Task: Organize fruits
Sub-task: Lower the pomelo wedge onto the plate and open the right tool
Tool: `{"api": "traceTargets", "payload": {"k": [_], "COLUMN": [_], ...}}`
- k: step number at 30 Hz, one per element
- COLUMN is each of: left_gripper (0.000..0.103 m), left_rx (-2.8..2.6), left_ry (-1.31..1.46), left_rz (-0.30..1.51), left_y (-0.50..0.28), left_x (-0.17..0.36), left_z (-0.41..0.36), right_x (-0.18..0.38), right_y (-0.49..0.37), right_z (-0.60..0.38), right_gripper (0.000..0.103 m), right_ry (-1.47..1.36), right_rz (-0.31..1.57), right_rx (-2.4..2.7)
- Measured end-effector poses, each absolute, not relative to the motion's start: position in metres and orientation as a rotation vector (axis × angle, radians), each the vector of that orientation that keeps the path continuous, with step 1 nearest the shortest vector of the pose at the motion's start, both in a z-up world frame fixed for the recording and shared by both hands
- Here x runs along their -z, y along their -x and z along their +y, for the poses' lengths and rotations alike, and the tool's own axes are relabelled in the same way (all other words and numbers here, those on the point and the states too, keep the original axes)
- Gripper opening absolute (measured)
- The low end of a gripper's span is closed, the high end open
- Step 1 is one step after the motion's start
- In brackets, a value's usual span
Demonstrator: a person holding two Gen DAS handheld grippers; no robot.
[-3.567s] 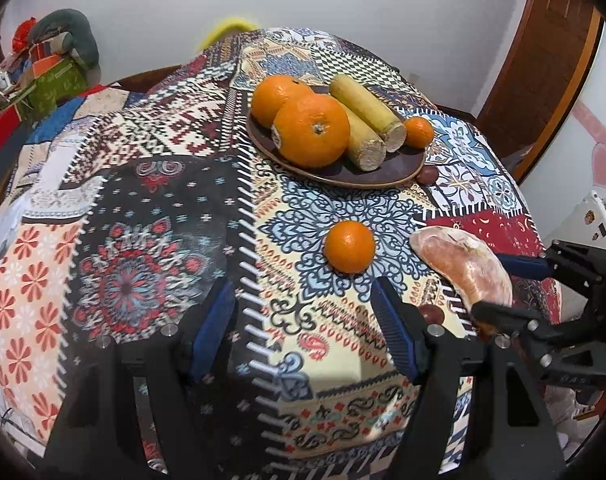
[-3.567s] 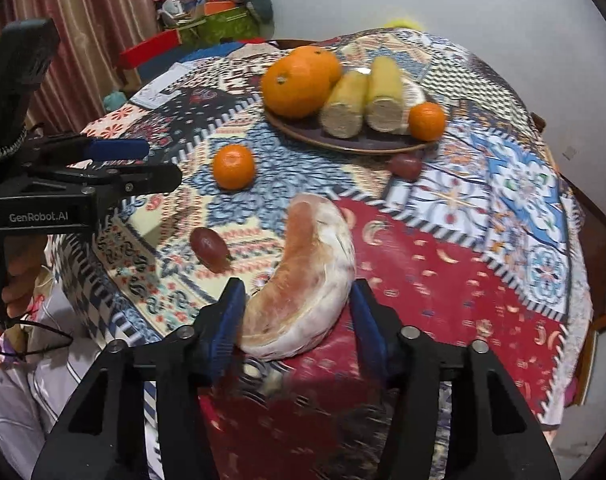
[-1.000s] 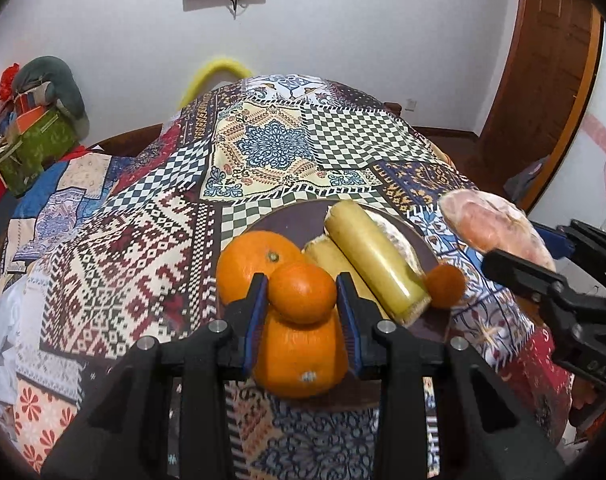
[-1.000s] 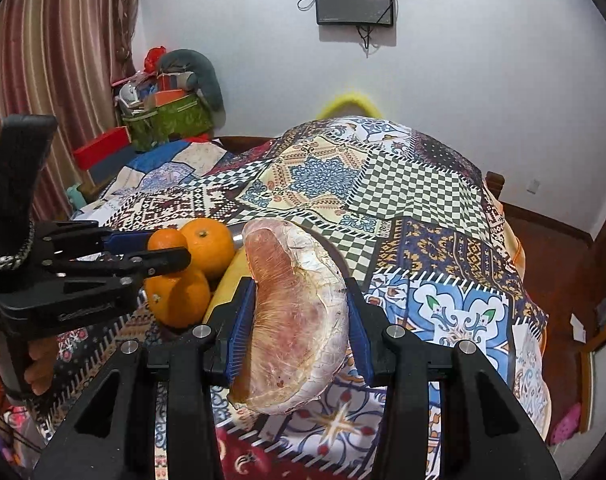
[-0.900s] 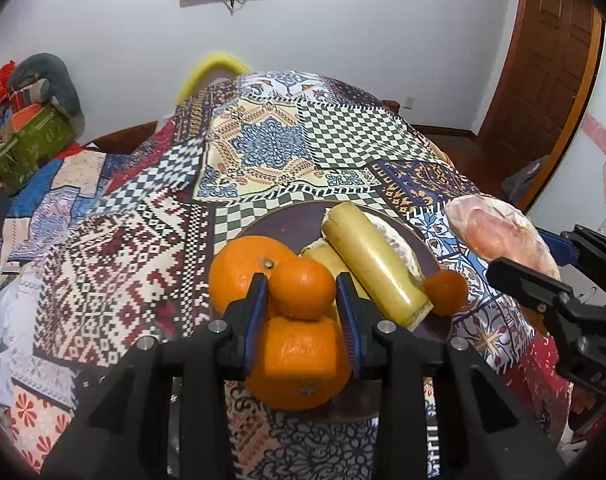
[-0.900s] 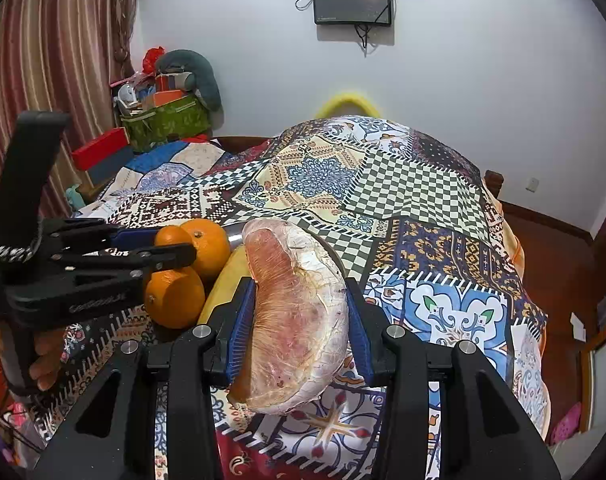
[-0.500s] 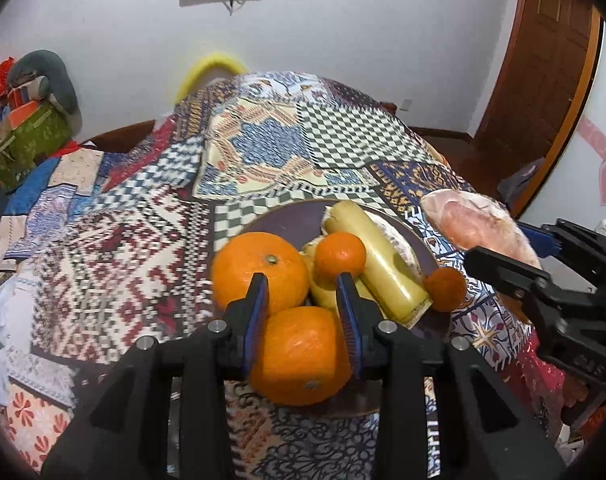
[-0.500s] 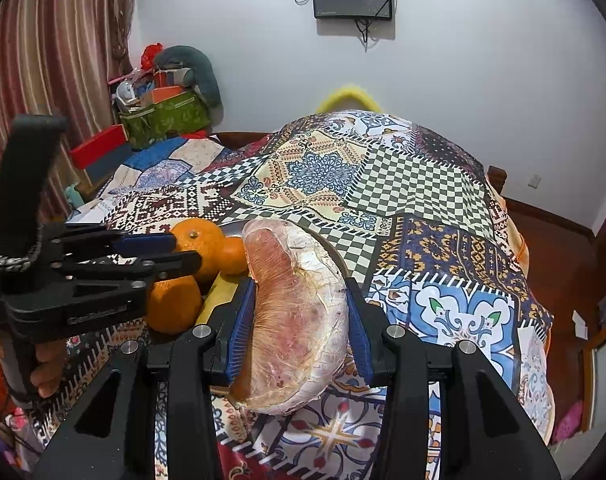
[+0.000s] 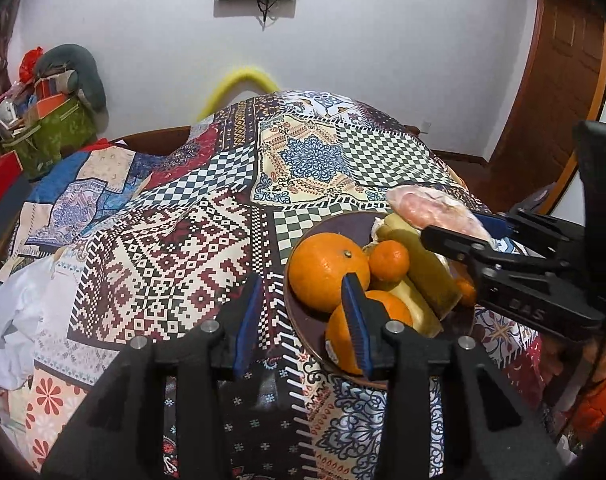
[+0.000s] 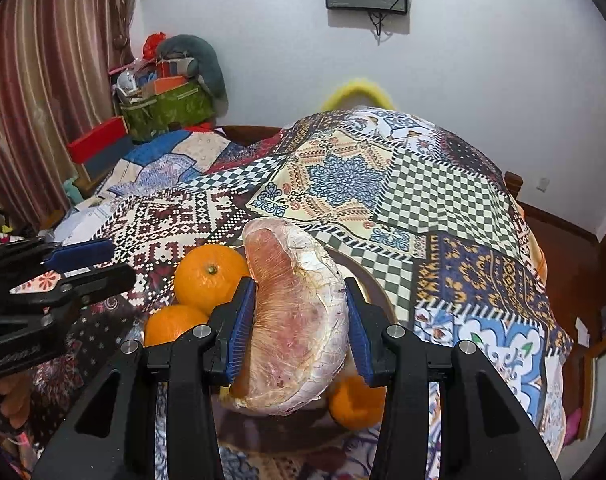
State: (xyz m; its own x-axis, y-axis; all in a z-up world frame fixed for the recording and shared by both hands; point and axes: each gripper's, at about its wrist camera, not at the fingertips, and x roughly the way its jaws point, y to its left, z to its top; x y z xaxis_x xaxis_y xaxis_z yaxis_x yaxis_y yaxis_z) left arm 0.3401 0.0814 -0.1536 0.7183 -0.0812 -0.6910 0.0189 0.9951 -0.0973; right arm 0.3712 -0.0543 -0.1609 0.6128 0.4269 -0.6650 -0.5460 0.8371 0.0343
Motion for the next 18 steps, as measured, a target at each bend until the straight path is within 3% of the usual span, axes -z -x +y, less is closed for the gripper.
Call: {"api": "traceTargets", "payload": {"k": [18], "left_gripper": [0.04], "left_rx": [0.083], "left_ry": [0.09], "left_rz": [0.751], "left_y": [-0.337], "left_x": [0.151], "left_z": [0.076], "right_x": [0.165], "right_y": [-0.388], "right_z": [-0.055], "right_gripper": [0.043], "right_ry": [0.142], "right_rz": [0.776], "right_rx": [-0.57]}}
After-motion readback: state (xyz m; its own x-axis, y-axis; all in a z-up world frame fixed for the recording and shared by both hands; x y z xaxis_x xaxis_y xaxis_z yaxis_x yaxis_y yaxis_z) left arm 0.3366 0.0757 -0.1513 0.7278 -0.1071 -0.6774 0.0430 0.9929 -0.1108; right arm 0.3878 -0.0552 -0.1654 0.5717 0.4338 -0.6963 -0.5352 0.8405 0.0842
